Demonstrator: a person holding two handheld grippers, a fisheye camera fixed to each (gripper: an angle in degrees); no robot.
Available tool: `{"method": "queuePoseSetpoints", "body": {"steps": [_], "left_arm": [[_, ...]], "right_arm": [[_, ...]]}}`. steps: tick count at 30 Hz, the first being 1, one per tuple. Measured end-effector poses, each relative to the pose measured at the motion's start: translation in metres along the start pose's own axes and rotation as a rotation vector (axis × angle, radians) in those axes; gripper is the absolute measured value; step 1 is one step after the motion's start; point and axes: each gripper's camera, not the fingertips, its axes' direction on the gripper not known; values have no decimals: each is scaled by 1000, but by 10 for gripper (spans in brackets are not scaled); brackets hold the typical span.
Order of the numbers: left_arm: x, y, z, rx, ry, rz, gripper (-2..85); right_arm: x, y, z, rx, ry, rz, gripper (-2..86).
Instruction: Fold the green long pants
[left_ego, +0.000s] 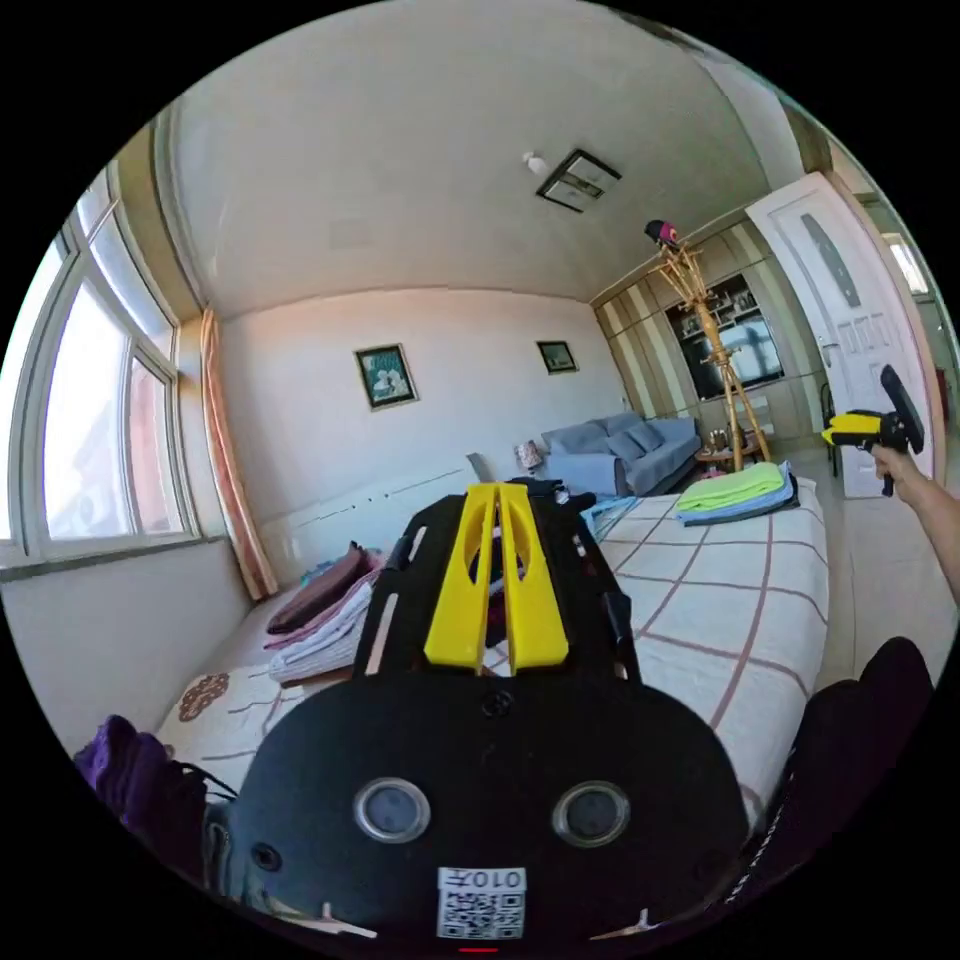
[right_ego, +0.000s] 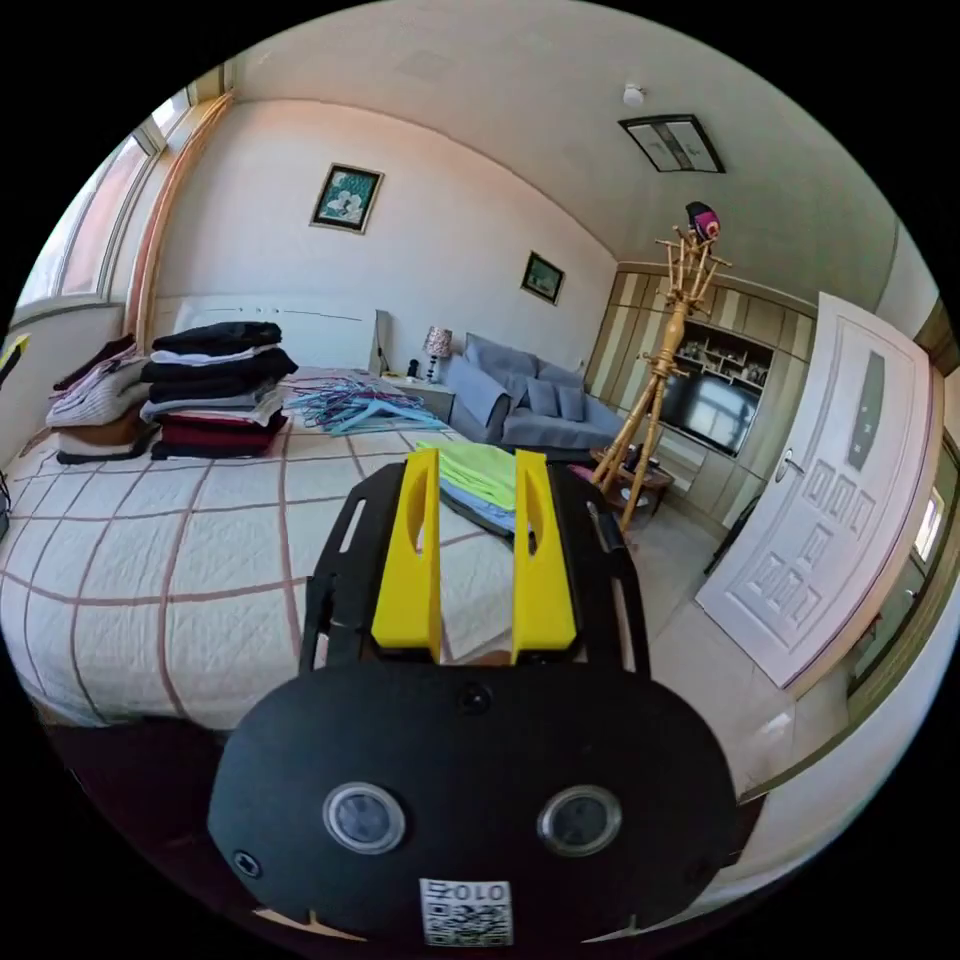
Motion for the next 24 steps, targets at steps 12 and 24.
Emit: {"method": "queuePoseSetpoints", "body": {"steps": [12,24], "left_arm": [[61,9,94,38,342,-107,32],[158,-9,149,-134,228,225,-3]], "right_arm": [[0,-51,233,-355,61,-462,150],[-4,-98,295,-533,-17,-648,77]]}}
